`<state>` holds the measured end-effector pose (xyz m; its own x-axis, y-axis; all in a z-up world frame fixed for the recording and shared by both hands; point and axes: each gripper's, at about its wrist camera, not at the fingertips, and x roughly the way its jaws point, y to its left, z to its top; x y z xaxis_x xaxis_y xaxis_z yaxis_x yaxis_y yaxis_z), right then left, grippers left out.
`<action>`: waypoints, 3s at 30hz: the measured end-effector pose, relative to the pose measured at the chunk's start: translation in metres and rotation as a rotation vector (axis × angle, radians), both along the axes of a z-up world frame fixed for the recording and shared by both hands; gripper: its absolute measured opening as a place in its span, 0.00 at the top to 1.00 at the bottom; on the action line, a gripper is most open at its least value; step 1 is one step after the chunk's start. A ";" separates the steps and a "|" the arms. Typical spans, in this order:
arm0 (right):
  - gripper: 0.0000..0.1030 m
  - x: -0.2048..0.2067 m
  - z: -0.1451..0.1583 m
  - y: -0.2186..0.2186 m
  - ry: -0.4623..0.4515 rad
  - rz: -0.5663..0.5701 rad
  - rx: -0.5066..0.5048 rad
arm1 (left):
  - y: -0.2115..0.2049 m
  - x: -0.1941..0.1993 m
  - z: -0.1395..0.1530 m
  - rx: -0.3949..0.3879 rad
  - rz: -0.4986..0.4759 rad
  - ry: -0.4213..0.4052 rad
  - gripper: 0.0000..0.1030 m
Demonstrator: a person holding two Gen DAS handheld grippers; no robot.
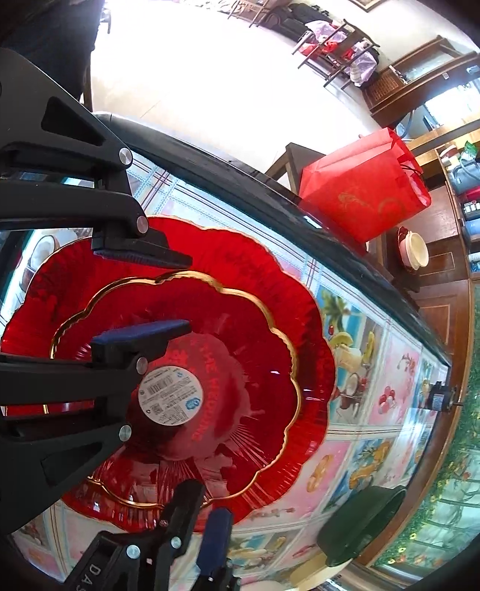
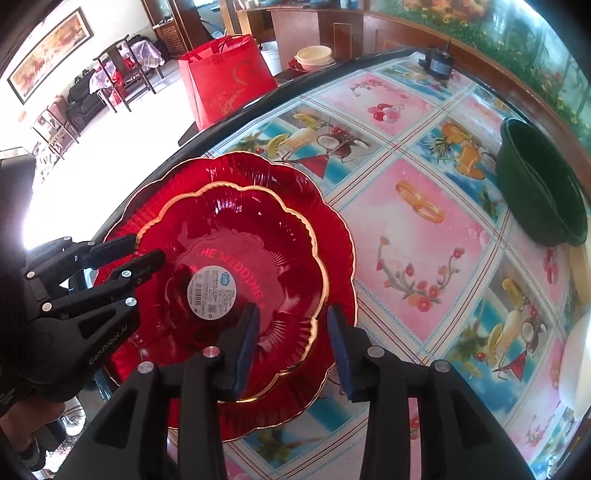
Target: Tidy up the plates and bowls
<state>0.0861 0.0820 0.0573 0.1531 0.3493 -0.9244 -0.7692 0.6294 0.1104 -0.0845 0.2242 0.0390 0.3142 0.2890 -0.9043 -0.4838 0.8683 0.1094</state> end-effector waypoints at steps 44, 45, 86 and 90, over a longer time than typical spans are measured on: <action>0.47 0.108 0.029 -0.141 -0.018 -0.404 0.104 | -0.085 0.149 0.062 -0.024 -0.214 -0.126 0.41; 0.47 0.113 0.028 -0.145 -0.019 -0.414 0.106 | -0.087 0.154 0.061 -0.030 -0.214 -0.124 0.41; 0.45 0.252 0.009 -0.193 0.192 -0.647 0.216 | -0.100 0.349 0.009 -0.085 -0.211 0.097 0.40; 0.42 0.251 0.010 -0.189 0.193 -0.624 0.216 | -0.087 0.338 0.009 -0.039 -0.230 0.122 0.40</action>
